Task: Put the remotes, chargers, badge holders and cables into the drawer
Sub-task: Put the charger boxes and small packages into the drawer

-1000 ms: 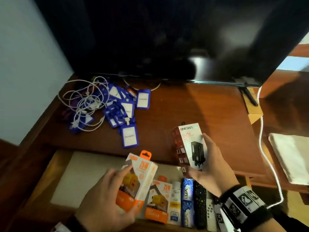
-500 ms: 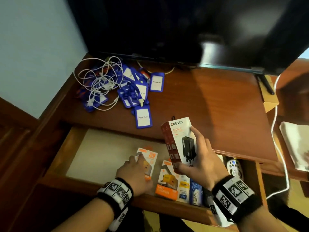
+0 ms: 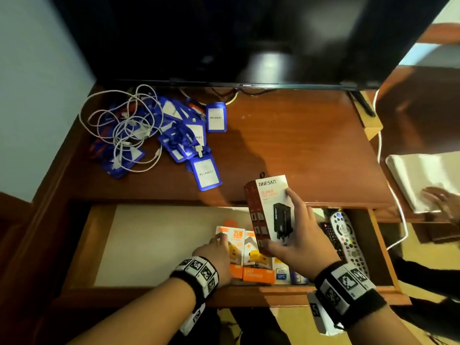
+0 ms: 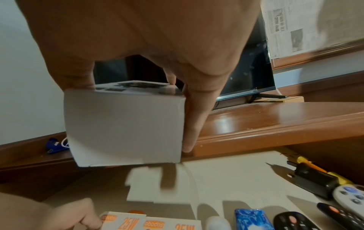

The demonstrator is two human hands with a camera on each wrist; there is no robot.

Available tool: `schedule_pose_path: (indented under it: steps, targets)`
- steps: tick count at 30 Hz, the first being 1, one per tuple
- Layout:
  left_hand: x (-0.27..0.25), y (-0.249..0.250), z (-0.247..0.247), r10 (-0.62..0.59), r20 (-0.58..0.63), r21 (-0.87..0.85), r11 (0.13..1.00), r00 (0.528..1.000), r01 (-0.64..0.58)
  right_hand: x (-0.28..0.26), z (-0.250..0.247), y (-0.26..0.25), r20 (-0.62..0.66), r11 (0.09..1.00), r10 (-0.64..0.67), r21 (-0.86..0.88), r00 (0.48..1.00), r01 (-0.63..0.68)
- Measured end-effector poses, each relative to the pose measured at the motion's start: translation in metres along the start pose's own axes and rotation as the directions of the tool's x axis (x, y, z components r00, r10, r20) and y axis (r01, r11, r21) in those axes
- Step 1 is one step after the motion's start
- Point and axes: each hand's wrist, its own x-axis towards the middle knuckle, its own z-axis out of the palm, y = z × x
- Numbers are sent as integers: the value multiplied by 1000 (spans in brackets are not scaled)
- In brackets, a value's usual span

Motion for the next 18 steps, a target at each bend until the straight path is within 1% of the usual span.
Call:
schedule_pose_path:
  steps: [5,9,12,14,15,17,18]
  targets:
    - [-2,-11,0,75,-29,11,997,997,-74,-5,8,-10,14,998,19,-58,1000,-18]
    - [-4,-17,-1,125,-14,34,992,992,-124,-5,12,-12,20,997,18,-74,1000,-17]
    - [-11,-21,-9,151,6,61,987,989,-151,-5,19,-15,61,994,-4,-113,998,11]
    - [-19,-29,-17,159,-4,25,987,987,-159,-8,25,-21,119,986,-24,-161,993,43]
    - [-24,-37,-20,171,-40,-3,985,985,-171,-10,28,-24,152,981,-34,-185,988,62]
    - [-36,-59,-26,154,-194,-88,981,969,-174,-12,35,-32,226,972,-66,-205,972,113]
    - [-43,-72,-28,115,-282,-151,975,952,-162,-11,40,-37,262,969,-88,-199,961,143]
